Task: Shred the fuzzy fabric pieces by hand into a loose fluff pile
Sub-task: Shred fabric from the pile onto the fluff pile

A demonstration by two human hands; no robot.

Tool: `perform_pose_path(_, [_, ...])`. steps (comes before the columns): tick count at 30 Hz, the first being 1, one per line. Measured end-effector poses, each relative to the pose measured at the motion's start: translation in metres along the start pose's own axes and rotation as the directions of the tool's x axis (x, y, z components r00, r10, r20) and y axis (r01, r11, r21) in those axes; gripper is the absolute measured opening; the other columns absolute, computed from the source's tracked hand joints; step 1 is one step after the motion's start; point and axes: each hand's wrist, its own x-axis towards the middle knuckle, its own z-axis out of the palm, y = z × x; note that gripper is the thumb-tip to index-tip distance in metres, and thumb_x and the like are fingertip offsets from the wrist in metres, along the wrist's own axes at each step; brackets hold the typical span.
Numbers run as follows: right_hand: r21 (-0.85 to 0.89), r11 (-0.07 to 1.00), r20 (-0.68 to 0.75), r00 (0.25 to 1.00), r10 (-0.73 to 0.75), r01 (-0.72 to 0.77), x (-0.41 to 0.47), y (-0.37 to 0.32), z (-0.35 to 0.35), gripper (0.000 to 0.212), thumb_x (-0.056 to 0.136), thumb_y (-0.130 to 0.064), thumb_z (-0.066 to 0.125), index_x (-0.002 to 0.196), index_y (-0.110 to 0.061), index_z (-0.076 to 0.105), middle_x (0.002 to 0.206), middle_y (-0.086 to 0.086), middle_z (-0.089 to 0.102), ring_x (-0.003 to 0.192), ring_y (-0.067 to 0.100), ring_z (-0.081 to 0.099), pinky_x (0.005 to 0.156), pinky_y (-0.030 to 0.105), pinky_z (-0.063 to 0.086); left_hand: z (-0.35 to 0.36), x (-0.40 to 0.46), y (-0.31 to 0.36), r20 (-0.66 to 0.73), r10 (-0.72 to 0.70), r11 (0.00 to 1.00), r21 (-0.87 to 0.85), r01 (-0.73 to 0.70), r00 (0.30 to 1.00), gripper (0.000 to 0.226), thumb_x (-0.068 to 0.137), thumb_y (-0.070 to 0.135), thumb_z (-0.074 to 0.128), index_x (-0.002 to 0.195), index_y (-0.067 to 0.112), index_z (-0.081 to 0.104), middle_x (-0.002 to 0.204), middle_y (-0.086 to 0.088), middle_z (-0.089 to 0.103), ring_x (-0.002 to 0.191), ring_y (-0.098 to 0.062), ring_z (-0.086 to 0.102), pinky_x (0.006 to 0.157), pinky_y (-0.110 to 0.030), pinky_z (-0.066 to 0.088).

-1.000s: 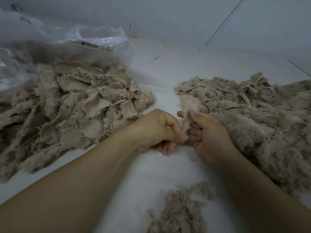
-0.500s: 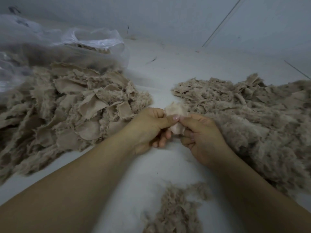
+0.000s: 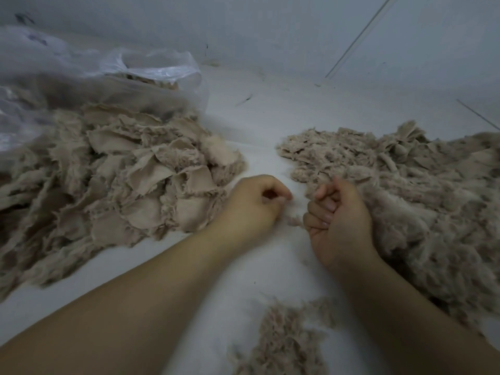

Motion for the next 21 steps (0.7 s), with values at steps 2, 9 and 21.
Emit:
perform_pose_path(2, [-0.004, 0.999, -0.027, 0.998, -0.05, 0.05, -0.002, 0.0, -0.001, 0.043, 0.101, -0.027, 0.043, 0.061, -0.012, 0.045, 0.045, -0.008, 0.031, 0.036, 0.005, 0.02, 0.032, 0.018, 0.019, 0.008, 0.0, -0.003, 0.093, 0.118, 0.967, 0.216, -0.135, 0.989, 0.023, 0.09, 0.008, 0.062, 0.11, 0.02, 0.066, 0.091, 0.009, 0.058, 0.063, 0.006, 0.051, 0.065, -0.008, 0.041])
perform_pose_path(9, [-0.008, 1.0, -0.045, 0.999, -0.019, 0.019, -0.002, 0.002, 0.0, 0.044, 0.102, -0.026, 0.042, 0.06, -0.012, 0.048, 0.05, -0.006, 0.024, 0.039, 0.006, 0.017, 0.032, 0.019, 0.019, 0.012, 0.018, -0.003, 0.11, 0.074, 0.915, 0.387, -0.111, 0.991, 0.043, 0.091, 0.014, 0.06, 0.133, 0.021, 0.053, 0.103, 0.006, 0.055, 0.091, -0.01, 0.057, 0.074, -0.011, 0.037])
perform_pose_path(21, [0.091, 0.995, -0.105, 0.994, -0.021, 0.03, 0.004, -0.002, -0.001, 0.053, 0.104, -0.03, 0.041, 0.055, -0.014, 0.051, 0.044, -0.008, 0.027, 0.035, 0.004, 0.018, 0.03, 0.017, 0.018, 0.058, 0.092, 0.023, 0.526, 0.032, 0.608, 0.665, -0.434, 0.85, 0.017, 0.09, 0.025, 0.055, 0.106, 0.028, 0.057, 0.122, 0.008, 0.047, 0.12, -0.031, 0.036, 0.09, -0.044, 0.035])
